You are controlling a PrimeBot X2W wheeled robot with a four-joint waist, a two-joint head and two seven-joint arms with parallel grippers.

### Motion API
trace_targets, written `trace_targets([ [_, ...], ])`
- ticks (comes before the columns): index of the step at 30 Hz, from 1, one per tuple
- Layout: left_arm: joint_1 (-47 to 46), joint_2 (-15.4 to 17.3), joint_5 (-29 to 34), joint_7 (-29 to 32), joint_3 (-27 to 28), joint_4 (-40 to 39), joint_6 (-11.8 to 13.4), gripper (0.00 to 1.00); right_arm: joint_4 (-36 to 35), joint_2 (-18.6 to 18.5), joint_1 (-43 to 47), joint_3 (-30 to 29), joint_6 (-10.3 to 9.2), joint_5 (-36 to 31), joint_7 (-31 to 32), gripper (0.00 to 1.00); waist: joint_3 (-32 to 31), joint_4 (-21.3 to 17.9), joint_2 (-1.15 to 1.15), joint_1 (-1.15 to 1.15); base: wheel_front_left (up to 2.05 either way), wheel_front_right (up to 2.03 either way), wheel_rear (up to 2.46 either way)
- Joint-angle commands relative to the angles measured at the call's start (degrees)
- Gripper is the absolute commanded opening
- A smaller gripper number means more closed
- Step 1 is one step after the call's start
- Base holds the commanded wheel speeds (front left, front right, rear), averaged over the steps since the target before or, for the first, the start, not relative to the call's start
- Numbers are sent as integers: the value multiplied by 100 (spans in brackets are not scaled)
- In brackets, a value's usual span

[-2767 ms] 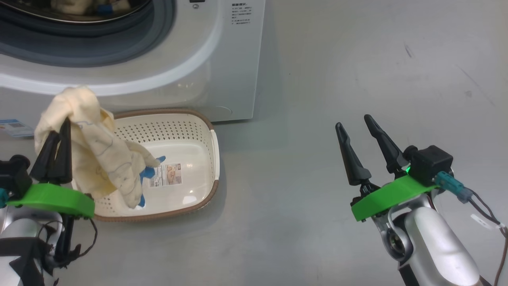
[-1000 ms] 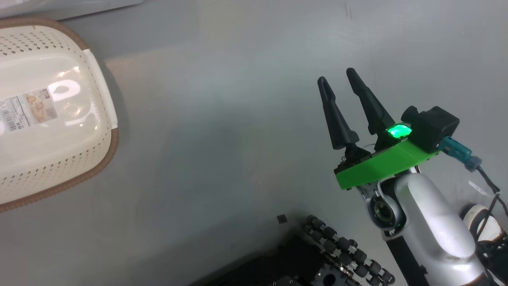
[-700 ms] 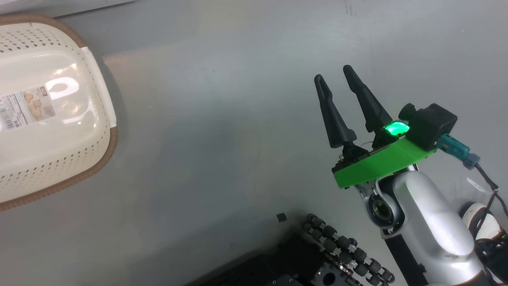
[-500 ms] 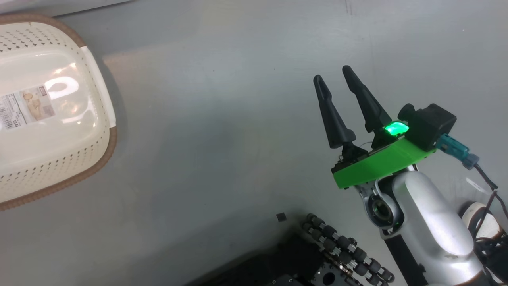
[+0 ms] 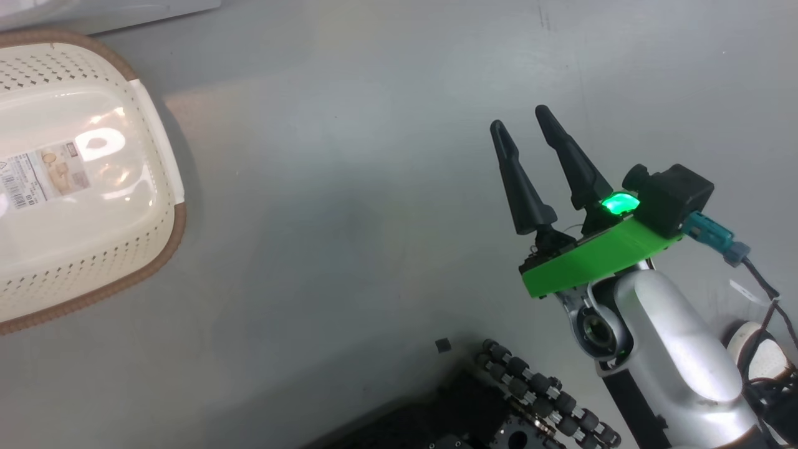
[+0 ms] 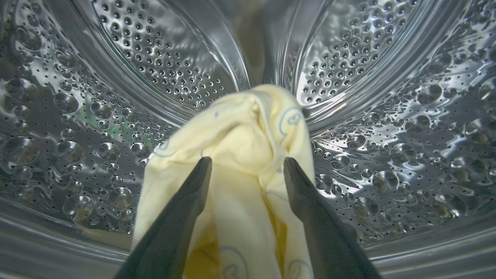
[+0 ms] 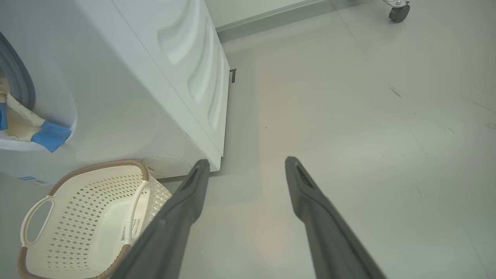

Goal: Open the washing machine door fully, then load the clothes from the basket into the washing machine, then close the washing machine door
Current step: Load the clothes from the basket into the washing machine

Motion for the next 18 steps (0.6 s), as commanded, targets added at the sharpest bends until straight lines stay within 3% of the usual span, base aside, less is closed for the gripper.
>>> trace_targets([
  [1, -187, 124, 23, -26, -9, -107, 2, 100, -101, -34, 134, 59, 3, -7, -39, 100, -28, 30, 0, 0, 0, 0, 0],
  [18, 465, 30, -702, -428, -473, -226, 2, 100, 2, -34, 61, -158, 3, -239, -39, 100, -392, 331, 0, 0, 0, 0, 0],
])
